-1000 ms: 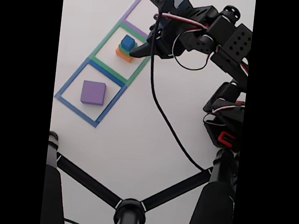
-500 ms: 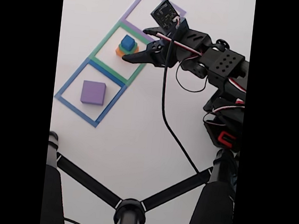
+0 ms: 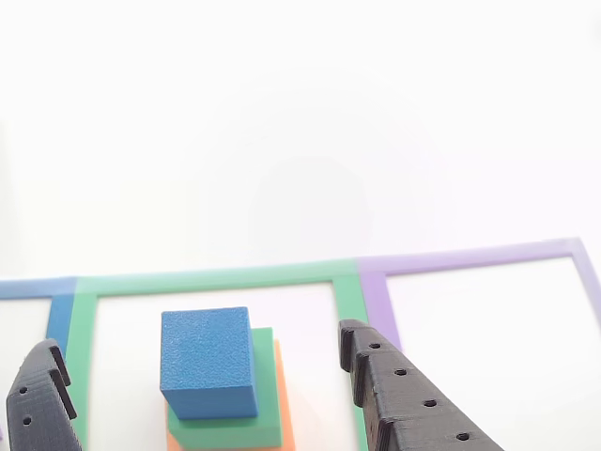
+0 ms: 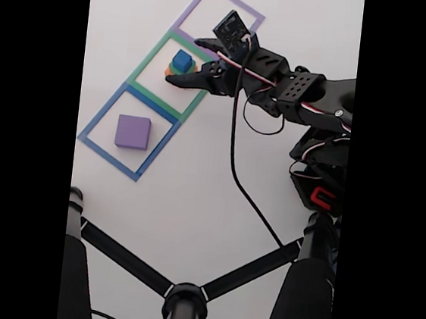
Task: Tower of hanoi
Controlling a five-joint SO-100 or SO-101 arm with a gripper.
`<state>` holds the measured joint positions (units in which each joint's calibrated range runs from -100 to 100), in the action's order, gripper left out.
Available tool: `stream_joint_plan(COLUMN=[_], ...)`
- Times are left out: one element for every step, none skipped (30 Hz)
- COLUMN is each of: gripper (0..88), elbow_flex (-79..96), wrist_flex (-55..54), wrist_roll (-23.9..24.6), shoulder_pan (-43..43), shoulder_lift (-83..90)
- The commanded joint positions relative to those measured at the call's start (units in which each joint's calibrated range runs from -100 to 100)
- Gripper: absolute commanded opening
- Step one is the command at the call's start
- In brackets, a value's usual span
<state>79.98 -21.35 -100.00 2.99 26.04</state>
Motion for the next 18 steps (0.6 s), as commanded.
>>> stream_joint_plan(gripper=[33.1, 33.0, 32.9, 32.9, 32.7, 32.7, 32.5, 32.5, 32.4, 32.3, 32.1, 32.0, 32.0, 31.9, 31.8, 31.8, 31.7, 31.6], elbow_flex=[0.0, 0.0, 0.0, 0.0, 0.0, 0.0, 0.0, 0.1, 0.2, 0.4, 0.5, 0.6, 0.7, 0.7, 0.7, 0.7, 0.6, 0.5], wrist_flex=[-6.0, -6.7, -7.3, -7.7, -7.8, -7.8, -7.8, -7.8, -7.8, -7.9, -8.0, -8.1, -8.1, -8.2, -8.3, -8.6, -8.6, -9.0], wrist_roll=[0.0, 0.0, 0.0, 0.0, 0.0, 0.0, 0.0, 0.0, 0.0, 0.0, 0.0, 0.0, 0.0, 0.0, 0.0, 0.0, 0.0, 0.0], shoulder_pan=[-1.2, -1.4, -1.6, -1.7, -1.7, -1.7, -1.7, -1.8, -1.9, -2.0, -2.1, -2.2, -2.3, -2.5, -2.6, -2.6, -2.7, -2.9], shoulder_lift=[-2.7, -3.2, -3.7, -3.9, -4.2, -4.3, -4.4, -4.5, -4.5, -4.6, -4.6, -4.6, -4.7, -4.8, -5.0, -5.2, -5.5, -5.8])
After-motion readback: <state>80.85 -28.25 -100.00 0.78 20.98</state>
